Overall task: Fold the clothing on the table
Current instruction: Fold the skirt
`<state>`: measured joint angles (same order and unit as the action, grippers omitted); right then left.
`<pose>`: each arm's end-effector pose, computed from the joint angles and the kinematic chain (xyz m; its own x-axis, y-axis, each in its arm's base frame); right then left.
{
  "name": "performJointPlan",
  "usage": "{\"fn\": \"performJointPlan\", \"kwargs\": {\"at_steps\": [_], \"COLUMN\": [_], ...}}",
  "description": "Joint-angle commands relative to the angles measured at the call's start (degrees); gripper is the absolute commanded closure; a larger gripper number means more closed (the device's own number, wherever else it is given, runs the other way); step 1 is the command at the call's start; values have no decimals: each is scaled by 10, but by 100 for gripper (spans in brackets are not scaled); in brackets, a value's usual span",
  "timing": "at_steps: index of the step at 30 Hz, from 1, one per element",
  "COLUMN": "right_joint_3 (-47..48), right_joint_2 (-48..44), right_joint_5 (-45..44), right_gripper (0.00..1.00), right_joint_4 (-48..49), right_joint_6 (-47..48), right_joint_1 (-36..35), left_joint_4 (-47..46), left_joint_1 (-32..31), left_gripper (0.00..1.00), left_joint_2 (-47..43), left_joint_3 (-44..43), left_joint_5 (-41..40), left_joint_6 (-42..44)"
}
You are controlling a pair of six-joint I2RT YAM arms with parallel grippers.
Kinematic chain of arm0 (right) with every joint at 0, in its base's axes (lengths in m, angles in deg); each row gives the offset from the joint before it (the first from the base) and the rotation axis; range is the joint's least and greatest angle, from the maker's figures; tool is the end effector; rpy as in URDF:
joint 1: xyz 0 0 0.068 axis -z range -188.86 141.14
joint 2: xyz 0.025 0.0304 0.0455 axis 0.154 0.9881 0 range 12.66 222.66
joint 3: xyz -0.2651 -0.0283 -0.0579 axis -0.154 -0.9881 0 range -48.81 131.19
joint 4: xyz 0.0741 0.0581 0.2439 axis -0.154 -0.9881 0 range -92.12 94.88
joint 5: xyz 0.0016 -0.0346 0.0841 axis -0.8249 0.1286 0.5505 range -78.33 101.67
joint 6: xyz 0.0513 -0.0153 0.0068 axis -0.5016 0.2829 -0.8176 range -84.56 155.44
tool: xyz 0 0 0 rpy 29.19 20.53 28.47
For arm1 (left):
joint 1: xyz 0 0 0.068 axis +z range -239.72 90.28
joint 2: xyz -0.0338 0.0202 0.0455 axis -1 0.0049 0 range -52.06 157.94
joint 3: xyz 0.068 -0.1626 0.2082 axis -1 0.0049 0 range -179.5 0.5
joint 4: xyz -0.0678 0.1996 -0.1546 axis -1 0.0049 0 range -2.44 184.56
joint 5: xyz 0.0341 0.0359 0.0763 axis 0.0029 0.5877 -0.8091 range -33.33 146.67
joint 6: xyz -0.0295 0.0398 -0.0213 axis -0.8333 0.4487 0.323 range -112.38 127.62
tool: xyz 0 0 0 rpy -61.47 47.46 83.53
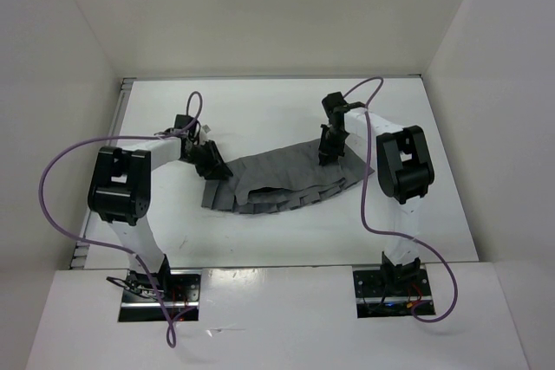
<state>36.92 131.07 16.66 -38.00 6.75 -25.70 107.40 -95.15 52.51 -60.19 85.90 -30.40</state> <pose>0.3930 0.1222 0.1579 -0.9616 0.2086 -0.1783 0.1735 0.9656 0.1937 0.3479 -0.0506 0.1482 -0.8867 -0.4556 -0.0790 -0.3153 0.7205 -0.6176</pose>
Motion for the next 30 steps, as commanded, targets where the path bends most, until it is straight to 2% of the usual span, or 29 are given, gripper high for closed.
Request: {"fn": "performJointPlan", "kwargs": {"at_steps": [1, 3, 7, 11, 13, 16, 17, 19, 21, 26, 30], "right_joint_3": [-22, -22, -17, -17, -17, -17, -17, -17, -17, -30, -42], "right_joint_2": [-3, -3, -9, -9, -4, -4, -4, -4, -4, -4, -4], "right_joint_5": [-5, -5, -10, -10, -10, -10, -10, -10, -10, -17, -23], "right_gripper": [82, 82, 82, 82, 82, 82, 82, 82, 82, 82, 82], "right_joint_4": [-9, -9, -14, -14, -14, -14, -14, -14, -14, -14, -14], "right_joint_6": [6, 6, 11, 11, 11, 16, 16, 16, 16, 16, 16], "right_joint_1": [-5, -5, -5, -5, -5, -5, -5, -5, -5, -5, -5], "left_joint_4": [1, 16, 34, 35, 35, 23, 23, 17, 5, -22, -22], "left_joint_1": [-8, -8, -8, -13, -13, -20, -20, -25, -25, -25, 12], "left_gripper": [64, 60, 43, 43, 46, 56, 64, 74, 98, 100, 100], "left_joint_2": [13, 19, -25, -31, -12, -5, 1, 6, 19, -14, -51], "left_joint_3": [-28, -28, -28, -28, -28, -28, -28, -28, -33, -59, -84], "left_joint_5": [-30, -37, -49, -66, -61, -61, -61, -61, -55, 27, 69], "left_joint_6": [-5, 1, 1, 1, 7, 7, 7, 7, 7, -15, -33]}}
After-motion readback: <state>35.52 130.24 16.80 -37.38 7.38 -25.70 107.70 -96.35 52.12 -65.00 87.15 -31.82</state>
